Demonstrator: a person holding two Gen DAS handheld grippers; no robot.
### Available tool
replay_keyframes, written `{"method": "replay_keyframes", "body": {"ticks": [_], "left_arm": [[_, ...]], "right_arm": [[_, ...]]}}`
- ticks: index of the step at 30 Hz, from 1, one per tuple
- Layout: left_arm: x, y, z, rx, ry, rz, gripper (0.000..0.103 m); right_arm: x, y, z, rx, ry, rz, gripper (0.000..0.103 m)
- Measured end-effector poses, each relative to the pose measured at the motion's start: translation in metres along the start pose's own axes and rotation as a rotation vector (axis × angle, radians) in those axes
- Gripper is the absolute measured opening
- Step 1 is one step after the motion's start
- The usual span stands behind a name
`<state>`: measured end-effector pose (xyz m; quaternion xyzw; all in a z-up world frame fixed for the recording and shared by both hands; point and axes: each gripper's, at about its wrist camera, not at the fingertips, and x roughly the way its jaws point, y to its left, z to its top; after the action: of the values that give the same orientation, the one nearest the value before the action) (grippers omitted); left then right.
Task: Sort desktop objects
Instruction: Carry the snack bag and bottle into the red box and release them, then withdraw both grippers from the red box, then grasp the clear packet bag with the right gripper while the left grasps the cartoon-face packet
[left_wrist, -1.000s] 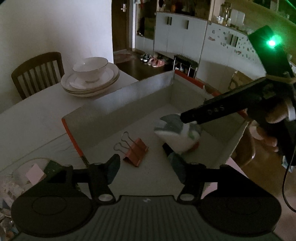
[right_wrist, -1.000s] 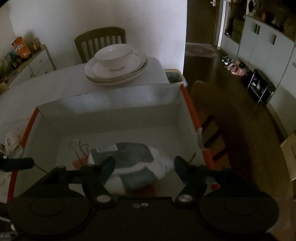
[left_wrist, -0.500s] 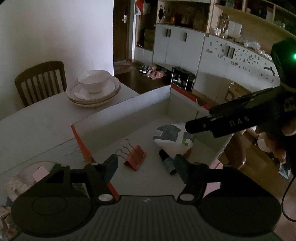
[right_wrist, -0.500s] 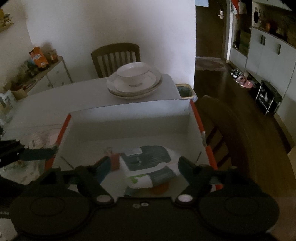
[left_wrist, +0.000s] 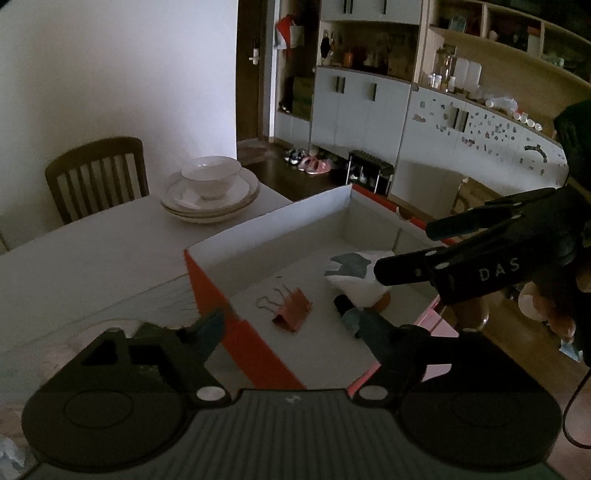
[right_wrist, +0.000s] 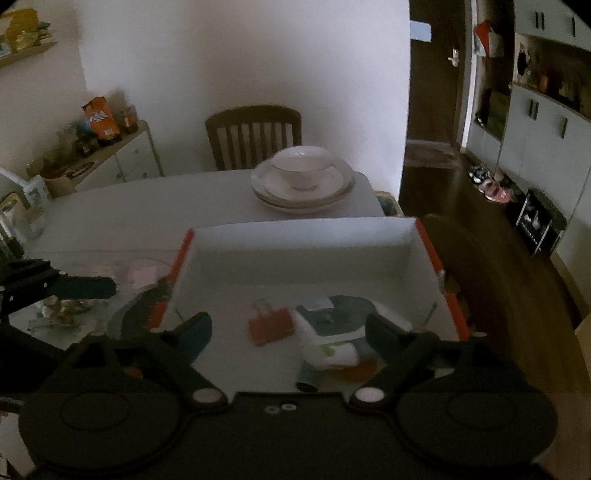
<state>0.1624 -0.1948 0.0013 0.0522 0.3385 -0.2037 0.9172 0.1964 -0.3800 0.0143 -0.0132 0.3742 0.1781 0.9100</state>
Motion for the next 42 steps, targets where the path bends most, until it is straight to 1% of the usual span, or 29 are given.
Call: {"method": "replay_keyframes", "body": {"ticks": [3, 6, 8, 9, 21, 25, 36, 42], "left_arm": [[-0.011, 0.009, -0.007, -0.001, -0.006, 0.017, 0.086], [-0.023, 0.021, -0.015, -0.013, -0.015, 0.029, 0.093], [-0.031, 0.031, -0.019, -0.021, -0.028, 0.045, 0.1], [-0.035, 0.036, -0.022, -0.026, -0.032, 0.052, 0.1], [-0.077, 0.114, -0.054, -0.086, -0.038, 0.12, 0.101], [-0.088, 0.137, -0.065, -0.101, -0.033, 0.131, 0.101], [-0.105, 0.203, -0.092, -0.129, -0.014, 0.166, 0.101], [-0.108, 0.236, -0.107, -0.158, 0.006, 0.2, 0.101]], "right_arm": [[-0.004, 0.014, -0.002, -0.005, -0.011, 0.005, 0.093], [-0.006, 0.028, -0.002, 0.001, -0.021, 0.017, 0.095], [-0.007, 0.039, -0.004, 0.004, -0.025, 0.022, 0.095], [-0.007, 0.044, -0.004, 0.004, -0.025, 0.023, 0.095], [-0.001, 0.112, 0.001, 0.007, -0.031, 0.042, 0.095], [0.005, 0.135, 0.001, 0.001, -0.028, 0.048, 0.095], [0.035, 0.193, 0.007, -0.012, -0.013, 0.067, 0.095], [0.056, 0.216, 0.013, -0.011, 0.003, 0.068, 0.095]]}}
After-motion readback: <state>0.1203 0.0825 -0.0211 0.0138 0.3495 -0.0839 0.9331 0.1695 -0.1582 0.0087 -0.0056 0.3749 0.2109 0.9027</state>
